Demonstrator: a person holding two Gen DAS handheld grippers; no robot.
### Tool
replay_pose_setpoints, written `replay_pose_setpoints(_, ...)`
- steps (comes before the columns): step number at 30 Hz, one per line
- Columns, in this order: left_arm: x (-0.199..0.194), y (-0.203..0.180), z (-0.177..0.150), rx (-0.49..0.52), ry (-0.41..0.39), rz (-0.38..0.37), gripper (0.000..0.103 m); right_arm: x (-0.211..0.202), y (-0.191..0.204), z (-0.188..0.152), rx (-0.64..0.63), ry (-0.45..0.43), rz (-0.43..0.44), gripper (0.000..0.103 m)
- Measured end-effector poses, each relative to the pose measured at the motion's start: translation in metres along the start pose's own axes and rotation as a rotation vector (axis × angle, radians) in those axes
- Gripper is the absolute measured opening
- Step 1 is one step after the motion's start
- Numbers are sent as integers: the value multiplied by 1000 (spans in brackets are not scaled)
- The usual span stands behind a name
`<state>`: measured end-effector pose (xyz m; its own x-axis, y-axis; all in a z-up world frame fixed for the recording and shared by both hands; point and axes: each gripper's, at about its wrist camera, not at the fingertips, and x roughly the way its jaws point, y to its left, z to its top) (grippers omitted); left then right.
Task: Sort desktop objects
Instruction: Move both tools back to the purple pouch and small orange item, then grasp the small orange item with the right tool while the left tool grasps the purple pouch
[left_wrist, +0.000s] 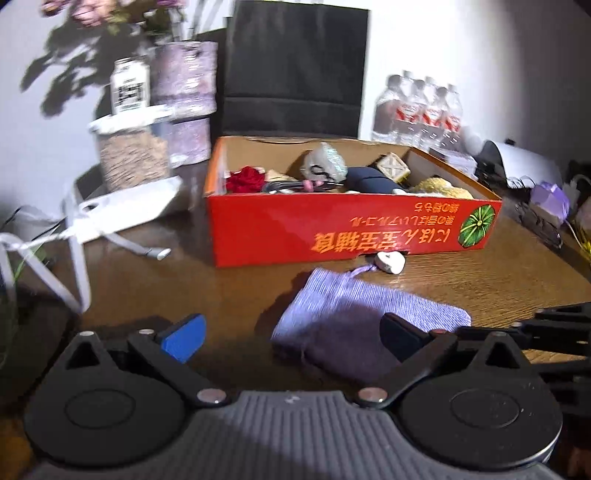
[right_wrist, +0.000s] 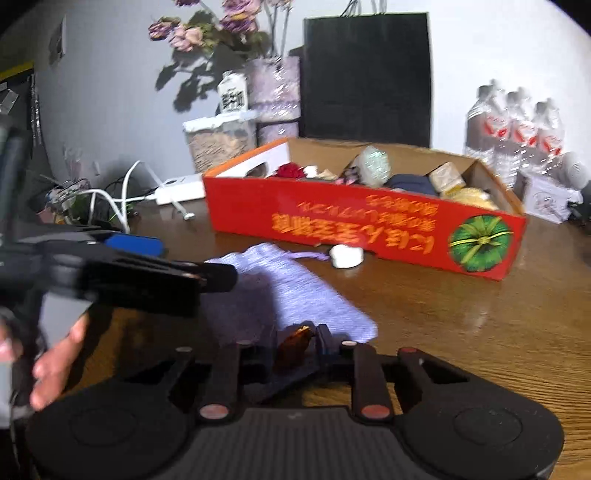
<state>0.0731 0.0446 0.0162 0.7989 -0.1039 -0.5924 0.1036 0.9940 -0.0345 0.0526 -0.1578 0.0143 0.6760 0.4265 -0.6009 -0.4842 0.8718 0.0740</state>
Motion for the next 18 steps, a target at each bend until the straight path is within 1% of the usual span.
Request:
replay_pose_setpoints(3,22,-6,10,41,38,-15,103,-16,-18,-1,34,-28,-45,21)
replay_pose_setpoints(7,42,-20,13,106,97,10,103,-34,-48,-8,108,-43,-94,21)
replay_pose_setpoints(9,43,-23,11,88,97,-5,101,-39,-57,-13,127,-46,-102,21)
replay_pose_setpoints(10,42,-23,10,72,98,-14,95,-42,-59,-15,130,-47,-101,21)
replay_pose_setpoints(12,37,-26,9,60,88,-11,80,-45,-60,-19,127,-51,-94,21)
replay_pose_setpoints(14,29,-31,6,61,76,0,60,-48,-59,-24,134,-56,-87,21)
replay_pose_setpoints(15,25,-34,4,59,71,0,54,-49,-59,-25,140,-59,-81,21)
replay_pose_setpoints(16,20,-37,2,59,66,-4,41,-51,-58,-26,147,-64,-76,21)
replay_pose_setpoints(17,16,-41,-1,62,62,-3,33,-55,-58,-28,152,-69,-73,21)
replay_pose_setpoints(18,10,-46,-4,66,62,7,32,-58,-58,-30,155,-74,-70,21)
